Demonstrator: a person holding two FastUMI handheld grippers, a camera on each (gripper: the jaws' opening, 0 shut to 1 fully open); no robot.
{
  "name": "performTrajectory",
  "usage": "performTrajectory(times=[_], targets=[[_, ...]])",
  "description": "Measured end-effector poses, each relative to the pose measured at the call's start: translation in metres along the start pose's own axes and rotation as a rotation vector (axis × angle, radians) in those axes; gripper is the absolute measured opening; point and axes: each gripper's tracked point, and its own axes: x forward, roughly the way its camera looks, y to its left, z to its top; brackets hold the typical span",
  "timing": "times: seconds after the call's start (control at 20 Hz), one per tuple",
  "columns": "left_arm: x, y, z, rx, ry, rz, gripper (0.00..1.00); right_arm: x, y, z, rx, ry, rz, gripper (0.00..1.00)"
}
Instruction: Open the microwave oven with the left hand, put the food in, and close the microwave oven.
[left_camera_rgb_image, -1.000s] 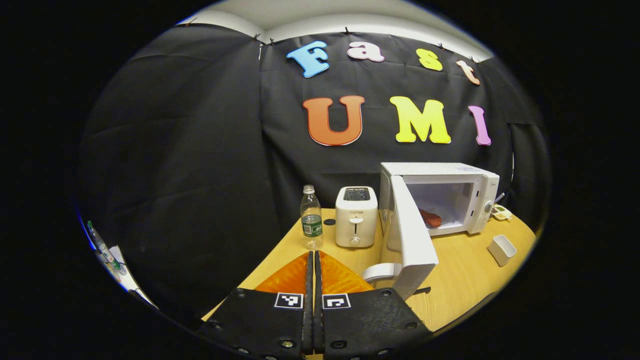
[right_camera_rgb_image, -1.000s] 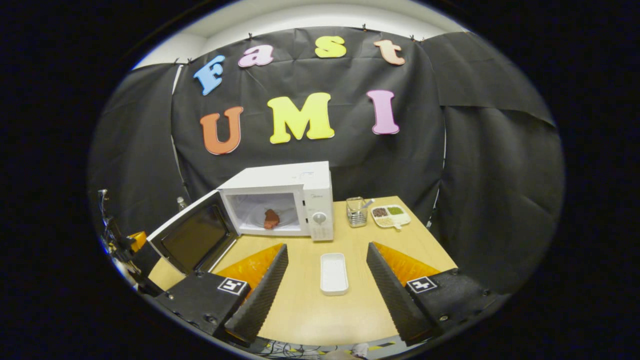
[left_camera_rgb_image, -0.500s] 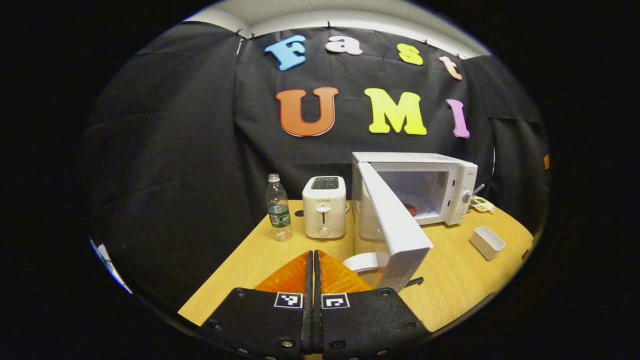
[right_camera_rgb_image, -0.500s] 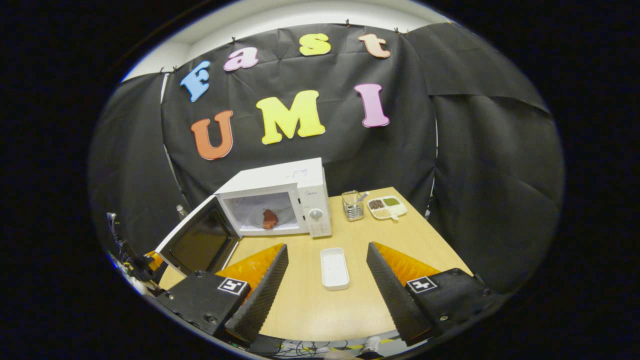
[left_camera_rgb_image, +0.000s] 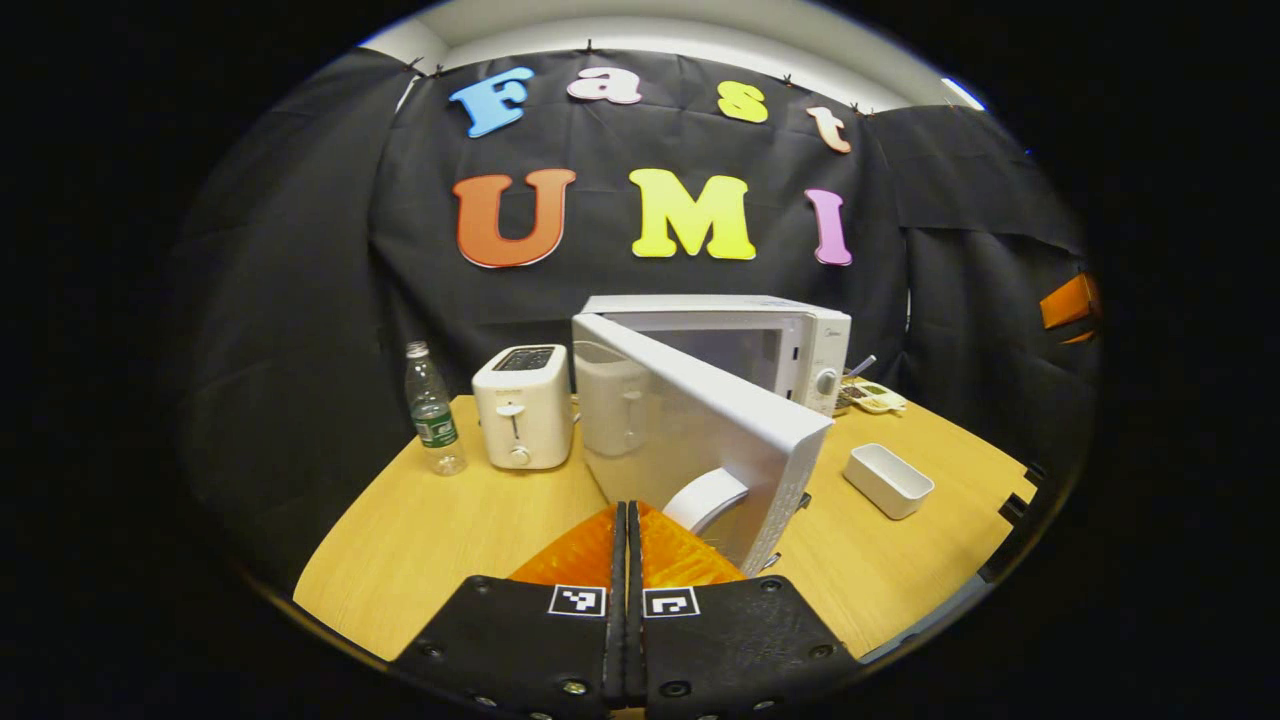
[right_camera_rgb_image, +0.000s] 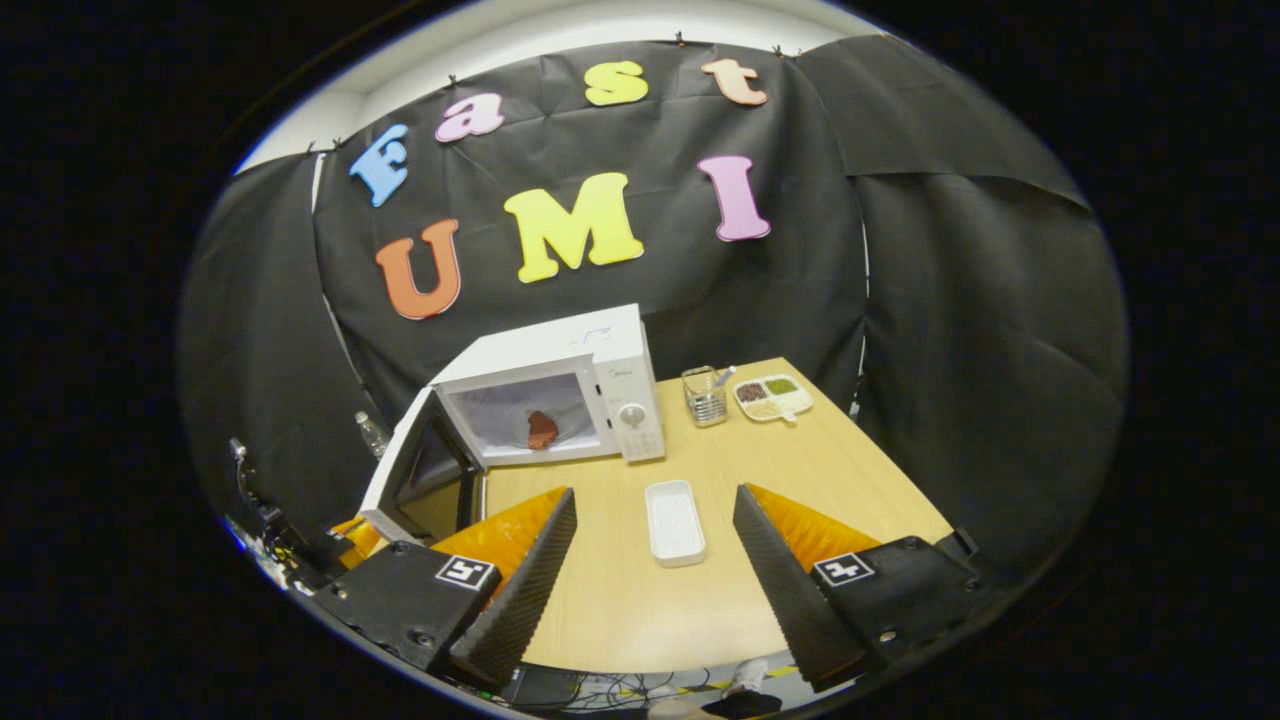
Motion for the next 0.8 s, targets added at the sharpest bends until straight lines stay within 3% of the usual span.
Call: performTrajectory(times=[0.35,0.8], targets=[[0.049,-0.074,0.022,0.022,-0.011,-0.136,0.00,-0.012,-0.041,-0.001,0.019,-0.003,-0.062,0.92],[0.115,-0.126,0.040,0.043,-0.005,-0.189,0.00,0.005,-0.085,0.012,0.064,-0.002,-0.116,0.92]])
